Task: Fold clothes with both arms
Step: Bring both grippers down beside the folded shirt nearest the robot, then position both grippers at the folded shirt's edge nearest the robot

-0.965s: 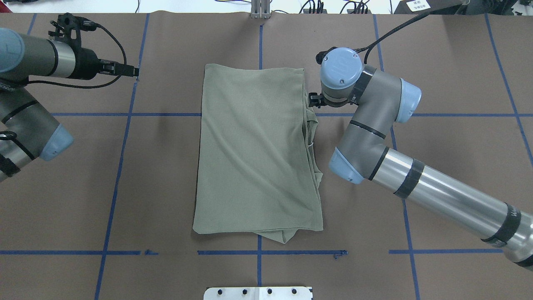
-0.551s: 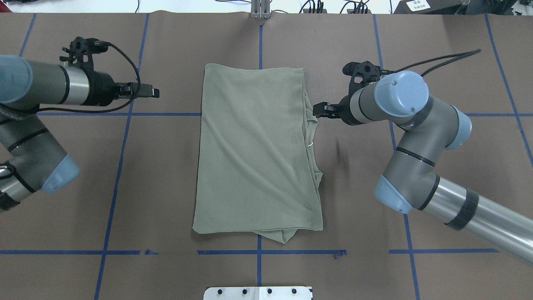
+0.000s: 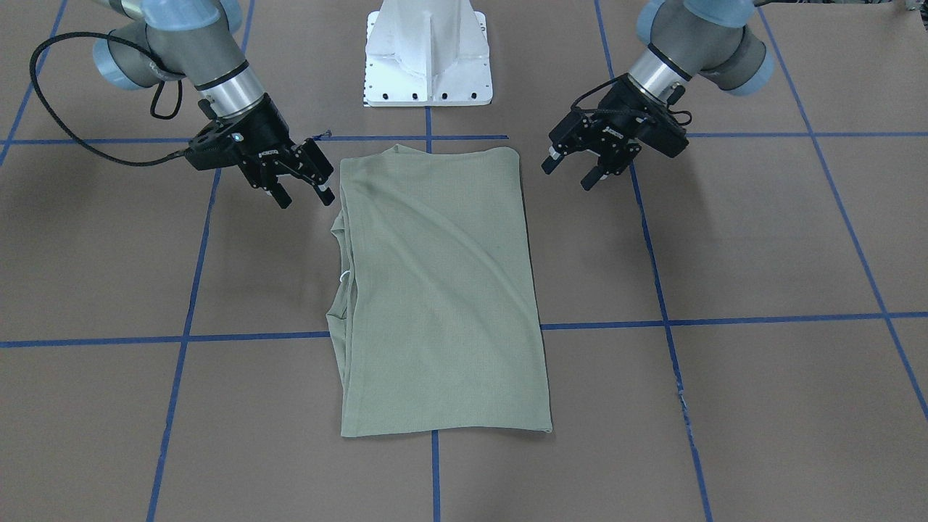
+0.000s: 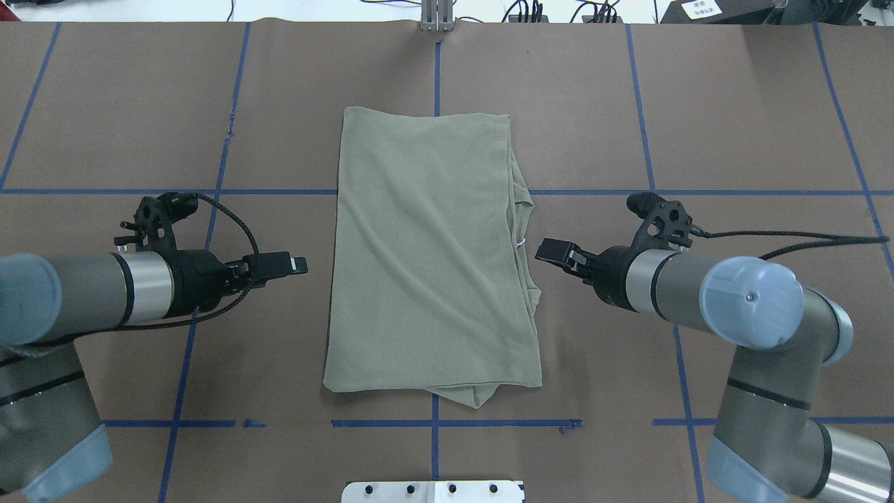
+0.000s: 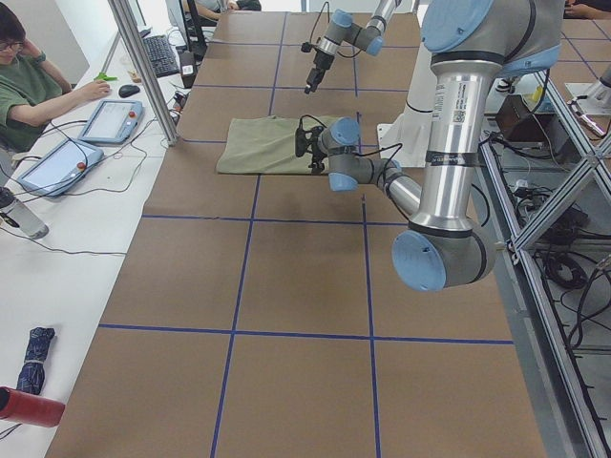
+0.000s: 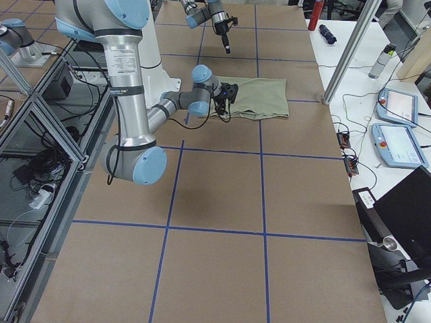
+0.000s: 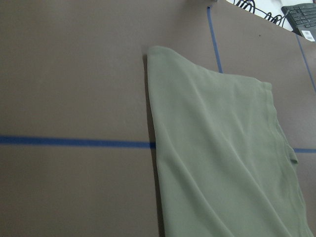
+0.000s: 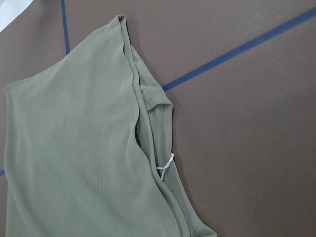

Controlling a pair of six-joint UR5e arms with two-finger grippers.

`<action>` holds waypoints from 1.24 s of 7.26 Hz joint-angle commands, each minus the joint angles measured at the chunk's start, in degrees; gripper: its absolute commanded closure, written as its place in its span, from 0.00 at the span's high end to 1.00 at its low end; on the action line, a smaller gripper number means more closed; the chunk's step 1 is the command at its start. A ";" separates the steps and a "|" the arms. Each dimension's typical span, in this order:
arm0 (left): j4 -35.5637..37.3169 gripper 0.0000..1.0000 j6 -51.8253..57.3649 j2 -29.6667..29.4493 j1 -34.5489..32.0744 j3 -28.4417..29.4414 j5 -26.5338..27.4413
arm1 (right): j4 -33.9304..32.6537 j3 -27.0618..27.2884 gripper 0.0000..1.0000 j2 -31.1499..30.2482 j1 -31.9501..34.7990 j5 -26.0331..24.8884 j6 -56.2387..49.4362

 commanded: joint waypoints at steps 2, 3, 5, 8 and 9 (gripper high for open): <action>0.33 0.97 -15.25 -0.03 12.15 0.67 14.81 | -9.14 3.15 0.98 0.20 -7.01 -10.38 13.97; 0.41 0.93 -17.39 -0.21 13.13 2.42 16.68 | -9.45 2.81 0.98 0.74 -7.10 -10.56 14.09; 0.33 0.88 -20.47 -3.53 14.45 7.07 18.97 | -9.45 2.72 0.99 1.27 -7.19 -10.56 14.09; 0.33 0.88 -20.13 -3.90 15.68 7.27 18.99 | -9.36 2.98 0.99 1.18 -7.63 -11.61 14.09; 0.33 0.88 -19.78 -3.81 15.95 7.18 18.90 | -9.36 2.99 1.00 1.18 -7.89 -11.79 14.09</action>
